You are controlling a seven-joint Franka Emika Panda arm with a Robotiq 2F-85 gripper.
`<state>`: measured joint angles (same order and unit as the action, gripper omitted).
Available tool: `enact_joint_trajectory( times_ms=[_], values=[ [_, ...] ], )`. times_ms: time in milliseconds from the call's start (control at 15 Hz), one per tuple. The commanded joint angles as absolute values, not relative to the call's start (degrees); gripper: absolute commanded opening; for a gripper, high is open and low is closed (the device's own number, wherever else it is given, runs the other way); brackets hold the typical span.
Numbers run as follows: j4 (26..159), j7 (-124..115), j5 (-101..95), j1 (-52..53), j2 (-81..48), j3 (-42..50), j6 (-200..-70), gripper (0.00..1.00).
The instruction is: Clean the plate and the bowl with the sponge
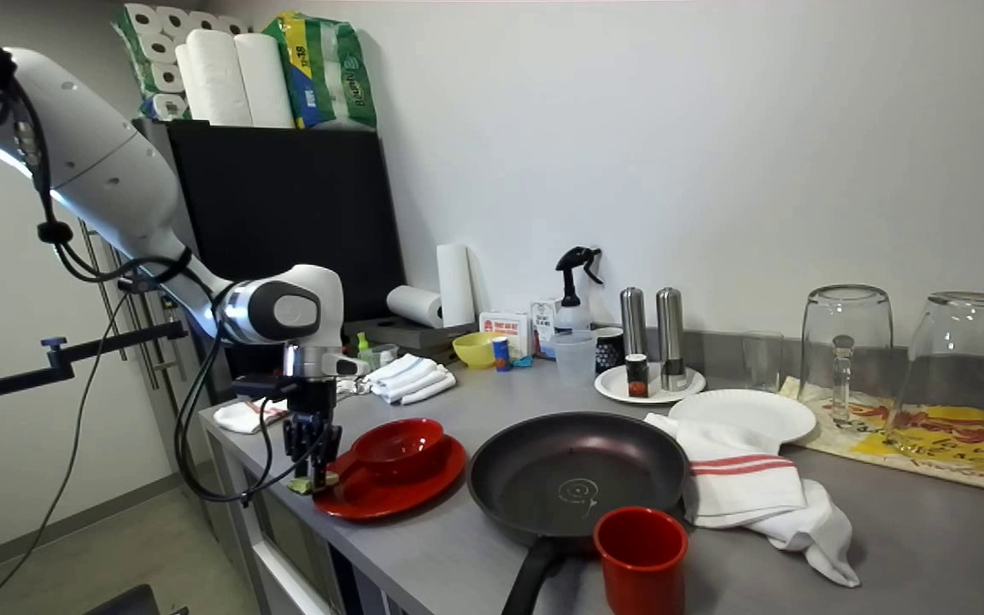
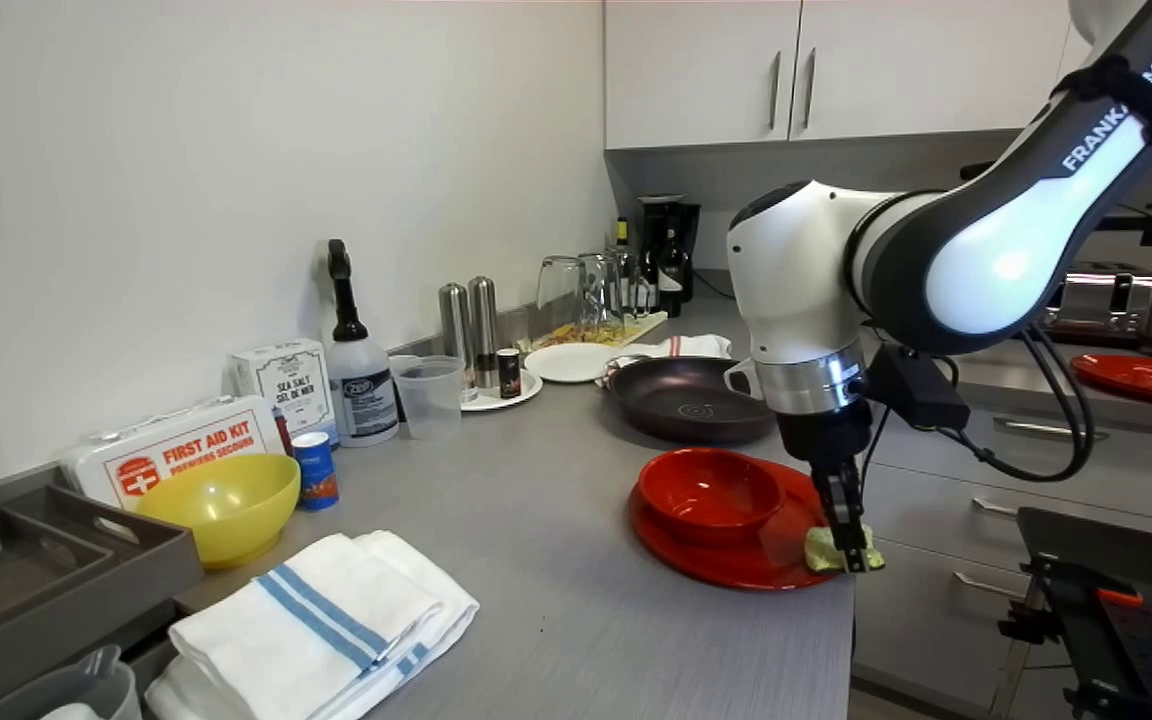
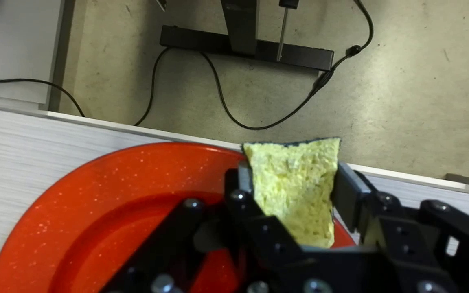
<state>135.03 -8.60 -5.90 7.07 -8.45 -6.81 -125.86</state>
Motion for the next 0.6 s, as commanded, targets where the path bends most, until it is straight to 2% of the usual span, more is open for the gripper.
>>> enact_joint_trajectory(
  times_ms=[0,533],
  values=[
    [135.11,-8.25,-6.65,6.55,-8.26,-5.57,-125.88,0.25],
    [134.08,-10.06,-7.14,3.24,-9.39,-1.02,-125.77,0.25]
  ],
)
